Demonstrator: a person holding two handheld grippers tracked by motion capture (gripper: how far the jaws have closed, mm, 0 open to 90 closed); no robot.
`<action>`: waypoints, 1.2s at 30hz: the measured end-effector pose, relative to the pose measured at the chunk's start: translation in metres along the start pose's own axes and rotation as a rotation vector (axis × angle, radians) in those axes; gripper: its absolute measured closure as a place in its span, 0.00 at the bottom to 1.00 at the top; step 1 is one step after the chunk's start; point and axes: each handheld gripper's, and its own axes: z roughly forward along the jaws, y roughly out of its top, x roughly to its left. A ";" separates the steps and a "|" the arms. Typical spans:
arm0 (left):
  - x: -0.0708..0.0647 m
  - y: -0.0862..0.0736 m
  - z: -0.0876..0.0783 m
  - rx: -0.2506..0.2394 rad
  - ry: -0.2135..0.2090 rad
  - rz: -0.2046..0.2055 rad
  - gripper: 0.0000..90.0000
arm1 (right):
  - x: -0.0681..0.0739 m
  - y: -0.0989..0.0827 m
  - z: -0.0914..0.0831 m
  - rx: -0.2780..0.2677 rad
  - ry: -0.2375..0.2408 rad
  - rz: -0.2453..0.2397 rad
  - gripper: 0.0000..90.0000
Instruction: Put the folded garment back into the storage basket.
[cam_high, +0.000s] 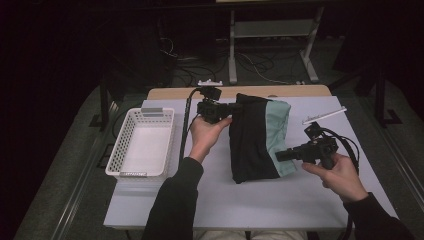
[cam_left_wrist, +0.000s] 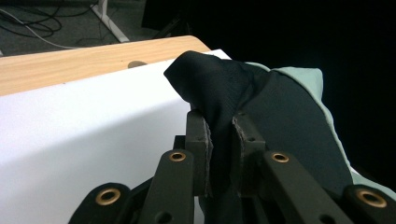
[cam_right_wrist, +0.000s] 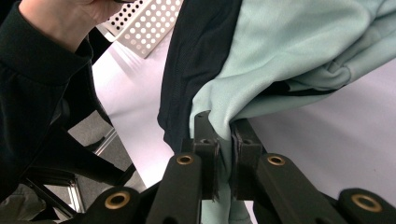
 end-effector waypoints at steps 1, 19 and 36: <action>0.001 0.000 -0.002 0.000 0.003 0.000 0.87 | 0.002 0.003 0.003 -0.004 0.003 -0.006 0.91; 0.014 0.005 -0.030 -0.023 0.045 -0.007 0.87 | 0.017 0.023 0.020 -0.002 0.027 -0.040 0.91; 0.032 0.006 -0.053 -0.034 0.064 -0.024 0.87 | 0.025 0.035 0.040 -0.007 0.055 -0.042 0.91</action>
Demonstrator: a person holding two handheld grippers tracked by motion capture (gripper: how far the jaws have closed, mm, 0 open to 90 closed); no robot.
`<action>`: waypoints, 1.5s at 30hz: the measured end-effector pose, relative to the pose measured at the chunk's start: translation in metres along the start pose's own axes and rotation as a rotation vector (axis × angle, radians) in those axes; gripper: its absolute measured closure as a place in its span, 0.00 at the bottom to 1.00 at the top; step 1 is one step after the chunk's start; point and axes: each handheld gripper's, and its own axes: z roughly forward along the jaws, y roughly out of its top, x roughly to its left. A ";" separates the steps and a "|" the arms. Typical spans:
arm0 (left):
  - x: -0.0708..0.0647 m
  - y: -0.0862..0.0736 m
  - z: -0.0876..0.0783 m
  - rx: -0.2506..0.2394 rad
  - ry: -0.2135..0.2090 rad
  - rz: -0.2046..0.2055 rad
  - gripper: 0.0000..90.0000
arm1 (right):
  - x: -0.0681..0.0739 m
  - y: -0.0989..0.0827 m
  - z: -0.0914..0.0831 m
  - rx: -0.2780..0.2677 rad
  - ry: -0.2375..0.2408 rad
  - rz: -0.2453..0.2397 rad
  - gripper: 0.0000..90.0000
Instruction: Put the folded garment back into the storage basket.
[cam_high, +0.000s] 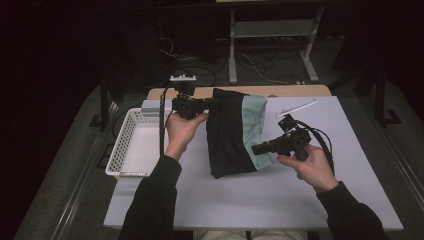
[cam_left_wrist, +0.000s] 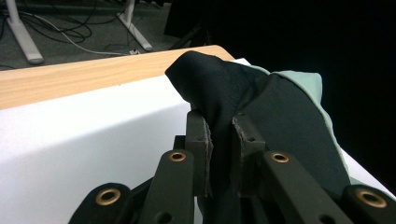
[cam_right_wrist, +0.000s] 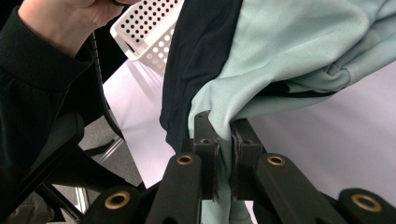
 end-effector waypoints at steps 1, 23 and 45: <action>0.000 0.000 0.000 0.000 0.000 0.000 0.87 | 0.000 0.000 0.000 0.000 0.000 0.000 0.91; 0.024 0.014 -0.044 -0.038 0.050 -0.006 0.87 | 0.018 0.030 0.026 -0.033 0.048 -0.021 0.91; 0.053 0.025 -0.094 -0.109 0.108 -0.055 0.87 | 0.039 0.070 0.054 -0.050 0.106 -0.065 0.91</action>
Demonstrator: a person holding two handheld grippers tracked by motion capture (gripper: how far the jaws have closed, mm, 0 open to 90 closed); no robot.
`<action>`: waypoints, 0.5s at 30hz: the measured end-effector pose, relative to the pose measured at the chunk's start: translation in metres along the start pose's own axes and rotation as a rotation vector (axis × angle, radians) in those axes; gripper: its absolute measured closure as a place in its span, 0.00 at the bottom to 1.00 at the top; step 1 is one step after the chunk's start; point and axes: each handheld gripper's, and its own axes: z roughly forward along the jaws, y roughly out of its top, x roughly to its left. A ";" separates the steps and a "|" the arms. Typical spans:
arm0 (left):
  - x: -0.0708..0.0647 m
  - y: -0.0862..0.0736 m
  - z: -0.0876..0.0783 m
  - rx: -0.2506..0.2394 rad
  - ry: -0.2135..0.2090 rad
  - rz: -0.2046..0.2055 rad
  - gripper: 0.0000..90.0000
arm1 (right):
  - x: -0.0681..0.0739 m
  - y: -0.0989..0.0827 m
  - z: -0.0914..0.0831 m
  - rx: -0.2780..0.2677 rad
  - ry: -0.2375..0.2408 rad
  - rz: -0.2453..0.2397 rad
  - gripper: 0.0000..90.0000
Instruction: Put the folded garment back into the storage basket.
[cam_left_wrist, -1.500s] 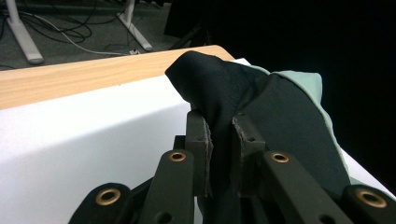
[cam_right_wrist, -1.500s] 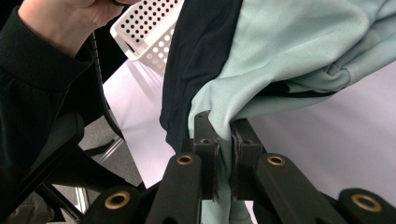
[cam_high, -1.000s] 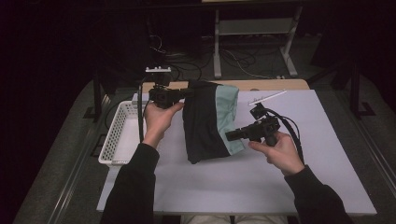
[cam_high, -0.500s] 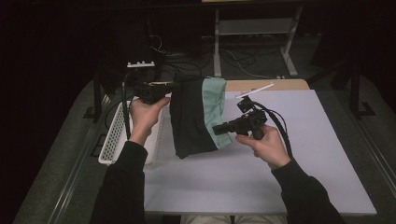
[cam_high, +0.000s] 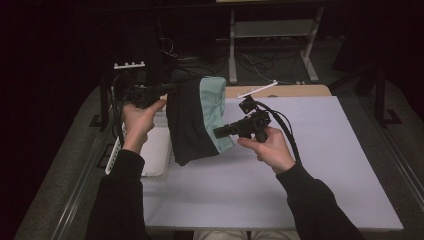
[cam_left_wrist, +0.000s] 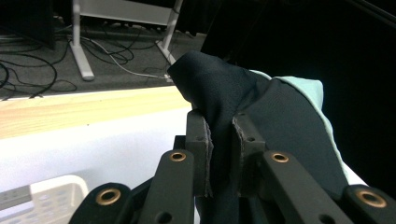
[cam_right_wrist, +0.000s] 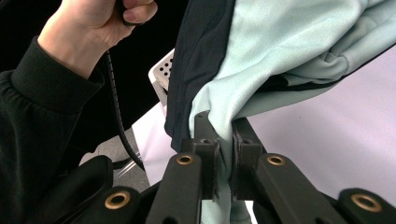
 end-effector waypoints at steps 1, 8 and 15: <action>0.001 0.001 -0.002 0.003 0.000 0.006 0.87 | 0.001 0.002 0.001 0.000 0.000 0.000 0.91; 0.007 0.011 -0.012 0.000 0.019 0.002 0.87 | 0.008 0.014 0.005 -0.006 0.006 -0.018 0.91; 0.011 0.019 -0.018 -0.006 0.038 0.001 0.87 | 0.013 0.024 0.013 -0.024 0.010 -0.017 0.91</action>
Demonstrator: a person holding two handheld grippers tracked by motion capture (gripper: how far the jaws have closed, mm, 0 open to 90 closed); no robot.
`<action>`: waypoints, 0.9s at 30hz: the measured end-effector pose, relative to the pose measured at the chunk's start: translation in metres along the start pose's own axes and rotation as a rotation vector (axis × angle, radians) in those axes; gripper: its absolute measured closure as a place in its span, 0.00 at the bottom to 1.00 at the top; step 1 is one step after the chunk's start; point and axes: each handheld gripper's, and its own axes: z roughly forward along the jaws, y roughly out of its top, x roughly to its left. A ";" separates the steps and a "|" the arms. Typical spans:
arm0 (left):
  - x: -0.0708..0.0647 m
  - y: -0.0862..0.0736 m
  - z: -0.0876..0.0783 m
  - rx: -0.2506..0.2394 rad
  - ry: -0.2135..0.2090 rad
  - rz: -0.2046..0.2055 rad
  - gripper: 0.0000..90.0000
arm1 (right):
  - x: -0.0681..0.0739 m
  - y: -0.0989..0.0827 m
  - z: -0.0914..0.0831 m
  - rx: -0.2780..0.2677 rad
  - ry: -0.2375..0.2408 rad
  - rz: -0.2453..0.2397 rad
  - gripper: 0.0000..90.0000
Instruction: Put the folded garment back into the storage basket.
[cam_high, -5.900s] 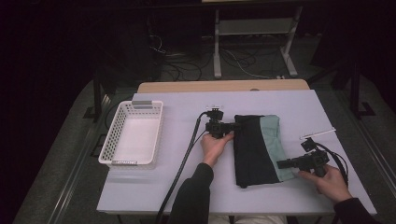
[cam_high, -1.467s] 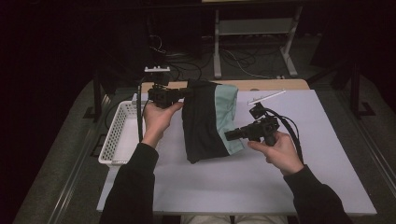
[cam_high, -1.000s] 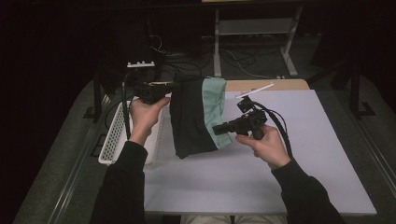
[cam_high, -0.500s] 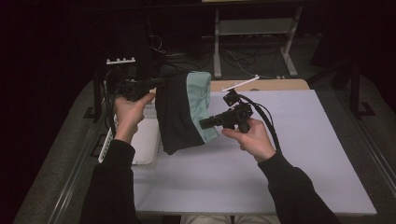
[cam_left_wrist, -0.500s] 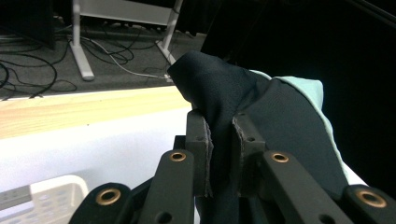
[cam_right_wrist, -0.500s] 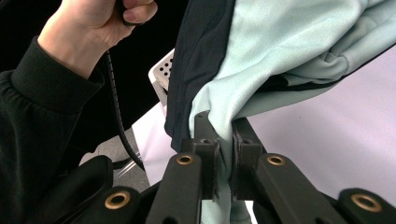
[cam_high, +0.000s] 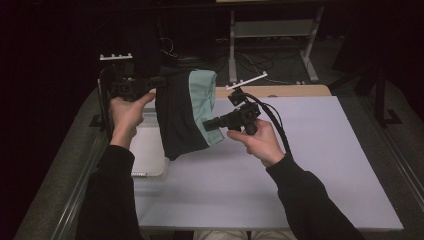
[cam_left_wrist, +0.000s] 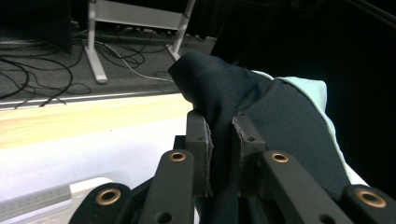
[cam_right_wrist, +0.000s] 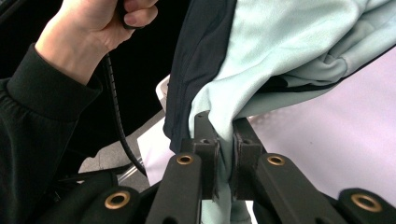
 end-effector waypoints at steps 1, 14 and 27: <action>0.002 0.002 -0.002 -0.001 0.005 -0.003 0.87 | 0.000 0.001 0.001 -0.002 0.002 -0.001 0.91; 0.019 0.009 -0.018 -0.028 0.039 -0.043 0.87 | 0.008 0.016 0.022 -0.016 0.022 -0.004 0.91; 0.037 0.010 -0.036 -0.051 0.070 -0.055 0.87 | 0.018 0.026 0.045 -0.017 0.046 -0.013 0.91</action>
